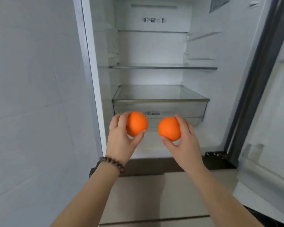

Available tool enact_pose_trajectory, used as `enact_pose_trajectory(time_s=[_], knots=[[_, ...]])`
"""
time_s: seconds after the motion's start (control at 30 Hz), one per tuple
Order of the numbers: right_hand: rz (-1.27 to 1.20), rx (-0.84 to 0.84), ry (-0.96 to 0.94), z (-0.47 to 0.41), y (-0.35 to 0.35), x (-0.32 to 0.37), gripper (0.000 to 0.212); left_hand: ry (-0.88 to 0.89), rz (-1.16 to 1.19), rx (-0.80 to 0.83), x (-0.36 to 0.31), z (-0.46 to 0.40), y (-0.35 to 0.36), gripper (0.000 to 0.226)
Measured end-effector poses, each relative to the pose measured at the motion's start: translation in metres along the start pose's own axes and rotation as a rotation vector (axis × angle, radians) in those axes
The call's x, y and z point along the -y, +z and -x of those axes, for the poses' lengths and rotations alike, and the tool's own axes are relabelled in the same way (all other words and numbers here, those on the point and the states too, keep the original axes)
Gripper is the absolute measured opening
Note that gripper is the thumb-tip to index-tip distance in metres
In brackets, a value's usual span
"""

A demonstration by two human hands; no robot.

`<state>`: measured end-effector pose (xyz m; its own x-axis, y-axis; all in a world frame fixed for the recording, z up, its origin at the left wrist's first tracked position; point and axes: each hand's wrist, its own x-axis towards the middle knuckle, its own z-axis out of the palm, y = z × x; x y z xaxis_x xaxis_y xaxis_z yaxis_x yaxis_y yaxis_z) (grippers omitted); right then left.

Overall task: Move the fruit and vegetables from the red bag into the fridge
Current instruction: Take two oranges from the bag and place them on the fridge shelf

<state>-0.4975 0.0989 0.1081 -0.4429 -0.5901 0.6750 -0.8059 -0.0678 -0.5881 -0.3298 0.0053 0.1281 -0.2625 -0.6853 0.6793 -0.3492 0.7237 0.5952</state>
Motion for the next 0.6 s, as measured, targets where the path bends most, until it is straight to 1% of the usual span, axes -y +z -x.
enact_pose_trajectory(time_s=[0.2, 0.33, 0.47, 0.53, 0.6], knots=[[-0.1, -0.007, -0.052, -0.111, 0.031, -0.016, 0.081, -0.014, 0.019, -0.124, 0.009, -0.087, 0.038, 0.065], [-0.175, -0.02, -0.078, -0.161, 0.053, -0.019, 0.078, -0.058, 0.099, -0.177, 0.021, -0.126, 0.057, 0.081], [-0.191, 0.075, -0.057, -0.204, 0.072, -0.024, 0.082, -0.104, 0.06, -0.162, 0.036, -0.164, 0.07, 0.082], [-0.168, 0.124, -0.016, -0.226, 0.082, -0.031, 0.084, -0.136, -0.005, -0.123, 0.044, -0.184, 0.073, 0.083], [-0.149, 0.176, 0.014, -0.245, 0.092, -0.037, 0.081, -0.175, -0.082, -0.06, 0.051, -0.204, 0.075, 0.087]])
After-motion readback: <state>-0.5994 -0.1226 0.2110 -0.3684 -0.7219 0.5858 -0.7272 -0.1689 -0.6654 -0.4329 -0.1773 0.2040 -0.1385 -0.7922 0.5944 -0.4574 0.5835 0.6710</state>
